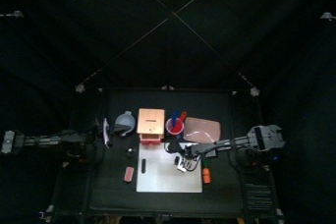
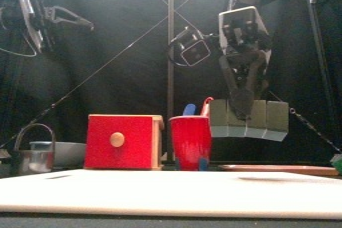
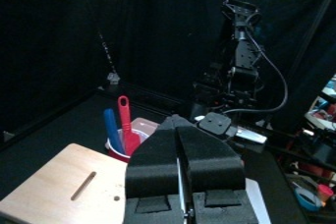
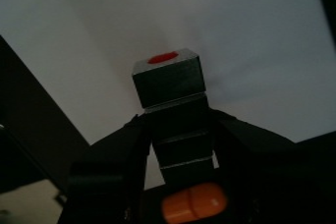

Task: Place sushi on board then cut the sushi with the knife then place the pieces on the plate
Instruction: Place the sushi on the board

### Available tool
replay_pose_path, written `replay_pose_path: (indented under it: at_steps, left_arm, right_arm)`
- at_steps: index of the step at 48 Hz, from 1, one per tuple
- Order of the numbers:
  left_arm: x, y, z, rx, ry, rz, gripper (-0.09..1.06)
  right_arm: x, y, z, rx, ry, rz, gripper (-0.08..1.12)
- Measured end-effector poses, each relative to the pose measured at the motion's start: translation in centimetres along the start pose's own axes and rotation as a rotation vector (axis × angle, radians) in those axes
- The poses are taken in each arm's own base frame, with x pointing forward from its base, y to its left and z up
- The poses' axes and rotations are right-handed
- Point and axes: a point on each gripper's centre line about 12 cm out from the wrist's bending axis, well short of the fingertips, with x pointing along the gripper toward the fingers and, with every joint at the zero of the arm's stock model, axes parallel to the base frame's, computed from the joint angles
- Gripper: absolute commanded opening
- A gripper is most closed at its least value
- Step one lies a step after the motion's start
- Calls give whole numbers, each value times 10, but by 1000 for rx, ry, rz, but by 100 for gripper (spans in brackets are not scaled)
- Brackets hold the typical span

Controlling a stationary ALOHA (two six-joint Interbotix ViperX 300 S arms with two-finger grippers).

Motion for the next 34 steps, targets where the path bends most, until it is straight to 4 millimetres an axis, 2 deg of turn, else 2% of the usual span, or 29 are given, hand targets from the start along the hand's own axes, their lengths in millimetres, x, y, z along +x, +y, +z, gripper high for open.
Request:
replay_pose_path:
  at_steps: [8,13,27,34]
  left_arm:
    - [0,1,-1,-12,3,6,2]
    - [-1,1,-2,-15,8,6,2]
    - [0,1,0,-13,-11,8,2]
    - [0,2,1,-14,-16,10,2]
  right_arm:
    - [18,3,1,376,46,-19,71]
    - [22,2,2,583,37,-42,71]
    - [22,10,3,946,-58,-72,72]
    - [29,18,6,992,-87,-81,72]
